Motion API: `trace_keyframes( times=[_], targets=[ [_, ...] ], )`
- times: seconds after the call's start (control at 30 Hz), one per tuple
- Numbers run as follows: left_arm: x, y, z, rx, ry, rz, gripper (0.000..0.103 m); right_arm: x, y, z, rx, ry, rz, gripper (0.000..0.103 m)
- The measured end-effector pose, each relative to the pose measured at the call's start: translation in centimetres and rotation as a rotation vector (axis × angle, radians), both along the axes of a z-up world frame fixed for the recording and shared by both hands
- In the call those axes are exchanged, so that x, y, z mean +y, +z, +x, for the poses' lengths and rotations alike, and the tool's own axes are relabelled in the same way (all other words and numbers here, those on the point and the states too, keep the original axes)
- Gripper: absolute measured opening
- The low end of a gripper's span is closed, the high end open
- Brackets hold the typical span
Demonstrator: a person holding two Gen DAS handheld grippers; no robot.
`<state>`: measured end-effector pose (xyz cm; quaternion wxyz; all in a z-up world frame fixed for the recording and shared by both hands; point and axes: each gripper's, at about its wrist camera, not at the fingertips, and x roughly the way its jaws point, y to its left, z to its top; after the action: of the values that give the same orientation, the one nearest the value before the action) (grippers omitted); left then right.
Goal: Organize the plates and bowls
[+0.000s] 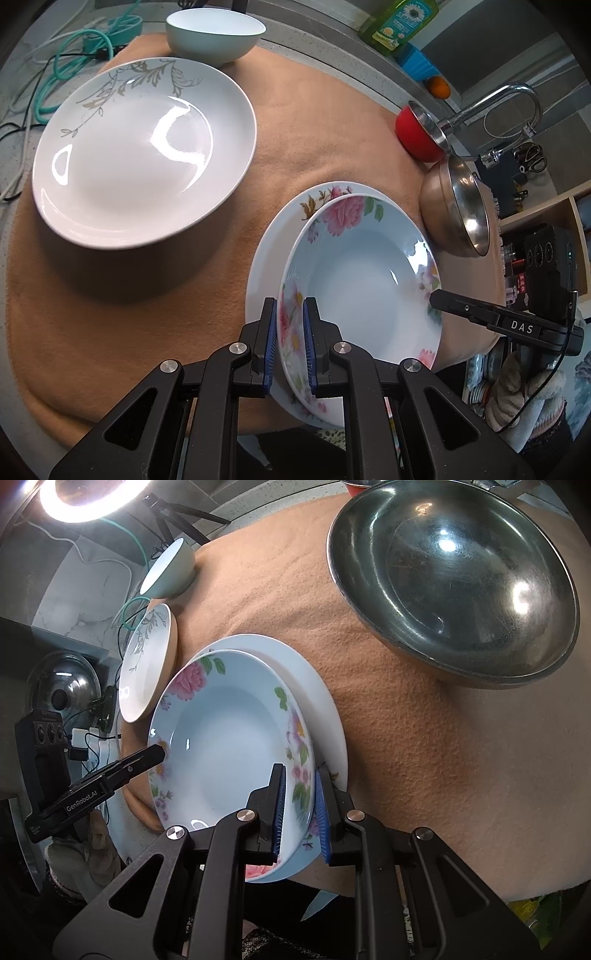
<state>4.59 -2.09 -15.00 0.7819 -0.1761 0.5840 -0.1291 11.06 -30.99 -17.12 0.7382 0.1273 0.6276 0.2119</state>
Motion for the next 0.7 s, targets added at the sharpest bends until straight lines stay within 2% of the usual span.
trace_keyframes(
  times=[0.7],
  targets=[
    [-0.80, 0.18, 0.04, -0.020, -0.027, 0.049, 0.011, 0.05, 0.10, 0.31, -0.019, 0.007, -0.022, 0.019]
  ],
)
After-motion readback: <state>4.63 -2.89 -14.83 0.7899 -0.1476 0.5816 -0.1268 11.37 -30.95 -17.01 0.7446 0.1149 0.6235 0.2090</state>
